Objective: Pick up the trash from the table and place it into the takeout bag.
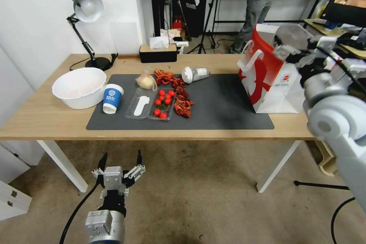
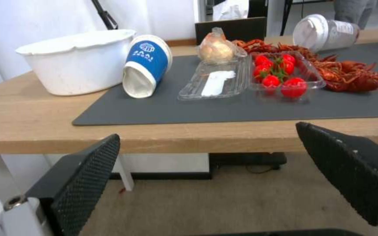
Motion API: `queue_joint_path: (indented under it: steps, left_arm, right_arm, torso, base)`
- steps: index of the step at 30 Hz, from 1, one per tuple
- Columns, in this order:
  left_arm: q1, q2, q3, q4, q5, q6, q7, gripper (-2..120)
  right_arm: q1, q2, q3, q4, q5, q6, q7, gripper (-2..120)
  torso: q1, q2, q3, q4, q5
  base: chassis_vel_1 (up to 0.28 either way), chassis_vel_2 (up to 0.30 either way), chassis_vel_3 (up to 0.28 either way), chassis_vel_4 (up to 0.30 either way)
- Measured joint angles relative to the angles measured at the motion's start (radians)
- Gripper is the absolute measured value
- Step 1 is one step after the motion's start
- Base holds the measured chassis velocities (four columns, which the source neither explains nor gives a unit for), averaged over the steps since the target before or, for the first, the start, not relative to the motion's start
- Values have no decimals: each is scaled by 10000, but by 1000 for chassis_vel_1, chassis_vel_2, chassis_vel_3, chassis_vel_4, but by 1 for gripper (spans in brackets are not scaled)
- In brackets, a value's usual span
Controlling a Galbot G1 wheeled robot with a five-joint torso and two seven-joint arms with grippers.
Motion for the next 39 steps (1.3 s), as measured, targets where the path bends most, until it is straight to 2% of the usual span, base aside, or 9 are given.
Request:
queue_joint_path:
  steps: [13, 15, 19, 22, 23, 26, 29, 35, 39]
  left_arm:
    - [-11, -4, -14, 21, -9, -14, 1, 100]
    - [-15, 3, -7, 50, -17, -33, 1, 100]
    - [-28, 21, -2, 51, -35, -65, 1, 100]
    - [-21, 71, 6, 42, -84, -85, 2, 100]
    - [-21, 71, 6, 42, -84, -85, 2, 100]
    - [-34, 121, -1, 53, -146, -117, 11, 100]
    - [-38, 149, 10, 85, -171, -143, 23, 100]
    - [17, 156, 67, 77, -151, -214, 41, 100]
    - [119, 153, 65, 17, -116, -269, 40, 100]
  right_arm:
    - [-1960, 348, 350, 958, -674, 902, -1722, 100]
    - [-3218, 772, 548, 1238, -1544, 1448, -2785, 100]
    - [-4624, 1512, 569, 1463, -2457, 1926, -3114, 100]
    - [-6275, 2694, 701, 1372, -3774, 3221, -3571, 100]
    - [-6275, 2694, 701, 1372, -3774, 3221, -3571, 100]
    - [-7808, 3698, 680, 1164, -5007, 4371, -3921, 100]
    - [-8813, 4250, 523, 930, -5823, 5051, -4077, 100]
    - [-9527, 4883, 319, 768, -6461, 5627, -4245, 100]
    - [-9434, 4891, 273, 777, -6488, 5632, -4256, 100]
  torso:
    - [-1, 0, -1, -3, 0]
    - [-1, 0, -1, -1, 0]
    - [-1, 1, -1, 0, 0]
    - [-1, 0, -1, -1, 1]
    - [-1, 0, -1, -1, 1]
    - [-1, 1, -2, 1, -1]
    - [-2, 1, -2, -5, -1]
    - [-2, -1, -1, -1, -1]
    - [0, -1, 0, -1, 1]
  base:
    - [0, 0, 0, 0]
    - [0, 0, 0, 0]
    - [0, 0, 0, 0]
    - [0, 0, 0, 0]
    - [0, 0, 0, 0]
    - [0, 0, 0, 0]
    - [0, 0, 0, 0]
    - [0, 0, 0, 0]
    - [0, 0, 0, 0]
